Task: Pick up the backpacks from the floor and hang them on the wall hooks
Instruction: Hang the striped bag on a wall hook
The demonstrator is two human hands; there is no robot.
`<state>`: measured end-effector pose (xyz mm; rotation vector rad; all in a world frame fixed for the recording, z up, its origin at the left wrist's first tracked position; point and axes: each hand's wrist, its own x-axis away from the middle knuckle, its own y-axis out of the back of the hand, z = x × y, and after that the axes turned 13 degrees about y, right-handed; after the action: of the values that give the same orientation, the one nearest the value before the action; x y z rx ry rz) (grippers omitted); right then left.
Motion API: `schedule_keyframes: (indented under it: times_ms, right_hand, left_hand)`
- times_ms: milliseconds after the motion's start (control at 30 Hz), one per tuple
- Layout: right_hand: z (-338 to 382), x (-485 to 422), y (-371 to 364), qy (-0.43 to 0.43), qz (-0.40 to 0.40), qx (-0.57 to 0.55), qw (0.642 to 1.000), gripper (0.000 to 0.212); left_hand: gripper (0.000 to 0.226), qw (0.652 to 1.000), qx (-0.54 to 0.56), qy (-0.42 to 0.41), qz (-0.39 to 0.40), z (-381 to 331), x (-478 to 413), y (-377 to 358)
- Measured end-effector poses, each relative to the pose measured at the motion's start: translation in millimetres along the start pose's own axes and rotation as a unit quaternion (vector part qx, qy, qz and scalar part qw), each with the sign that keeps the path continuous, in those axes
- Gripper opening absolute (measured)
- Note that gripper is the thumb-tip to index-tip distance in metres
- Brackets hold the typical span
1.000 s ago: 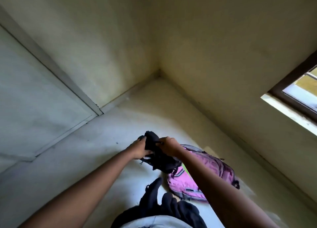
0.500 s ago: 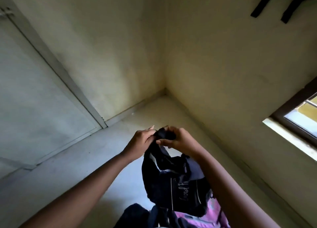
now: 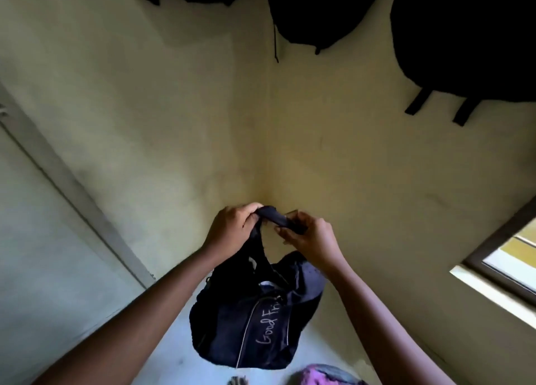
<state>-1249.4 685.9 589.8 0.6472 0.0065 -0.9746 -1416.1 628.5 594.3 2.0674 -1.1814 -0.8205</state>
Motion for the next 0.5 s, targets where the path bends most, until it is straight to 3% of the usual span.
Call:
schedule_keyframes:
  times_ms: [167,267,500]
  right_hand:
    - [18.6,-71.3,-1.0,0.010,-0.041,0.073,0.996,0.021]
    - [37.7,-110.2,5.7,0.009,-0.124,0.050,0.991,0.016]
    - [90.2,-168.1,53.8,0.037,-0.195,0.083,0.977,0.007]
  left_hand:
    - [0.041,0.999,0.020,-0.022,-0.019,15.6,-84.3,37.7]
    - [0.027,0.997,0.061,-0.048,-0.022,16.4,-135.3,58.3]
    - [0.017,0.973,0.129,-0.172,-0.085,-30.4,-212.0,93.7]
